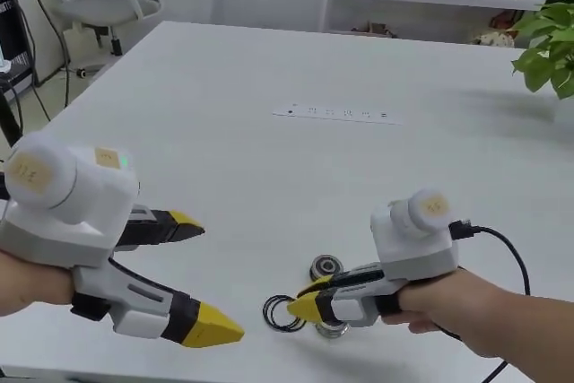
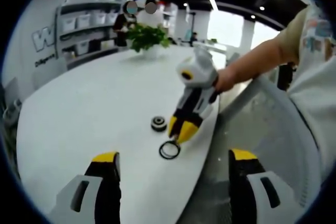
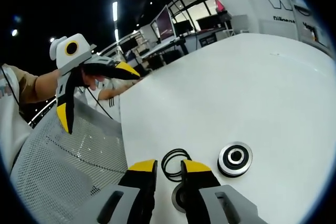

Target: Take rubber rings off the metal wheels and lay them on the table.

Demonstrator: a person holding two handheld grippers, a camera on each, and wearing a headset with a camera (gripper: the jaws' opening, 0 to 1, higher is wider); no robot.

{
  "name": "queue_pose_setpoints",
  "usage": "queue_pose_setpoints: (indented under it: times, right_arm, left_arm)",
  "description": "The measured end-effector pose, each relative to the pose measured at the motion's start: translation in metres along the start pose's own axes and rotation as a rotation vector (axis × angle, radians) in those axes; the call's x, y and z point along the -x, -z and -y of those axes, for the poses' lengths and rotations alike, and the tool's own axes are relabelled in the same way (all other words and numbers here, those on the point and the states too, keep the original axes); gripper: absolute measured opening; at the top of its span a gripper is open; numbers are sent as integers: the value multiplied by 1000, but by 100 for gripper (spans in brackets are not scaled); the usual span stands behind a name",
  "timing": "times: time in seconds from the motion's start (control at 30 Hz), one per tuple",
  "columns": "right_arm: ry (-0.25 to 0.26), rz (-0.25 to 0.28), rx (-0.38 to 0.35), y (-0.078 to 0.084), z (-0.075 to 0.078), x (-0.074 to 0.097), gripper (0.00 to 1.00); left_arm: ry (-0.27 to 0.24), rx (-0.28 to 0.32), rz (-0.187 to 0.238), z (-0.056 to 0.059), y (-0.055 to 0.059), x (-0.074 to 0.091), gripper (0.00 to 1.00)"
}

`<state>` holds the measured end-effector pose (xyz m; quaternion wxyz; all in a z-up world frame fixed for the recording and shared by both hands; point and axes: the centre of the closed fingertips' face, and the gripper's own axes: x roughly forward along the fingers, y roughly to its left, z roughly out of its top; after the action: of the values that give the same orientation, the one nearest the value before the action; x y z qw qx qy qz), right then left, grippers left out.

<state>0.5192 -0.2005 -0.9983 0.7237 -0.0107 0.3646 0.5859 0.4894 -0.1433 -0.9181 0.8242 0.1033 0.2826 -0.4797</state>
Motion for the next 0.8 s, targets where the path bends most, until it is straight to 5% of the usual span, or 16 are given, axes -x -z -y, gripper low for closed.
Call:
queue_pose_setpoints:
  times: [0.8]
  right_arm:
    - [68,120,-22,-25,18,33,26]
  left_arm:
    - [4,-22,-11,-7,-9,-11,84]
